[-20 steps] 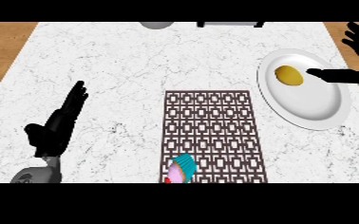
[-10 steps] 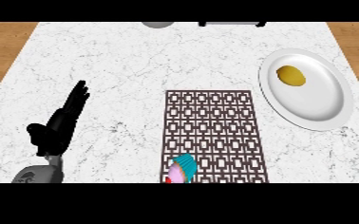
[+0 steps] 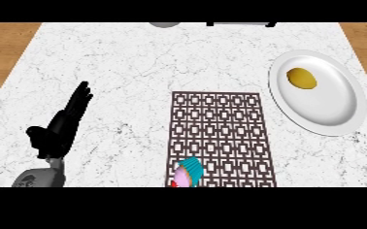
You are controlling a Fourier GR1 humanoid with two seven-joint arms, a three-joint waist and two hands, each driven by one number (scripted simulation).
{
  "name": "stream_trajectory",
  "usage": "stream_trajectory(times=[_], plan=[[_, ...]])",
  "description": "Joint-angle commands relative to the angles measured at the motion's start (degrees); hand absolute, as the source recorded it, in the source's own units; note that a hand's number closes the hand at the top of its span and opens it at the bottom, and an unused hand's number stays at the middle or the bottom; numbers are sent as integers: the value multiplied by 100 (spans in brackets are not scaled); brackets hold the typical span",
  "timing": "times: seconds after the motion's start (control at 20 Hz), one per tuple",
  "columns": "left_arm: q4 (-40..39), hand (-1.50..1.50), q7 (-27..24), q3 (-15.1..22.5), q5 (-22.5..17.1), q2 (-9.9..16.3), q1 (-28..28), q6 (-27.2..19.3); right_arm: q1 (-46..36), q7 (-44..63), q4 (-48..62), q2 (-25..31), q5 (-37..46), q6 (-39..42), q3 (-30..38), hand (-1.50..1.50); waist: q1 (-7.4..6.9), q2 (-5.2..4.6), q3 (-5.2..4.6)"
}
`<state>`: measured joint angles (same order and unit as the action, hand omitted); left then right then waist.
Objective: Pick the lemon from the placemat and place it in the plate
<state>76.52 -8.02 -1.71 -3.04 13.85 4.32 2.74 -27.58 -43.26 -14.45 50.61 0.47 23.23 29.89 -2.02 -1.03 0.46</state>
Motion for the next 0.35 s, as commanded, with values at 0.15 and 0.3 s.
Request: stream_trajectory(times=[0.15, 0.3], plan=[[-17, 0, 26, 144, 116, -148, -3, -60, 289, -699, 185, 200, 200, 403, -119, -150, -34, -14, 16], [-26, 0, 51, 126, 186, -177, 83, -179, 279, -884, 190, -60, 250, 24, -147, -150, -23, -6, 9]])
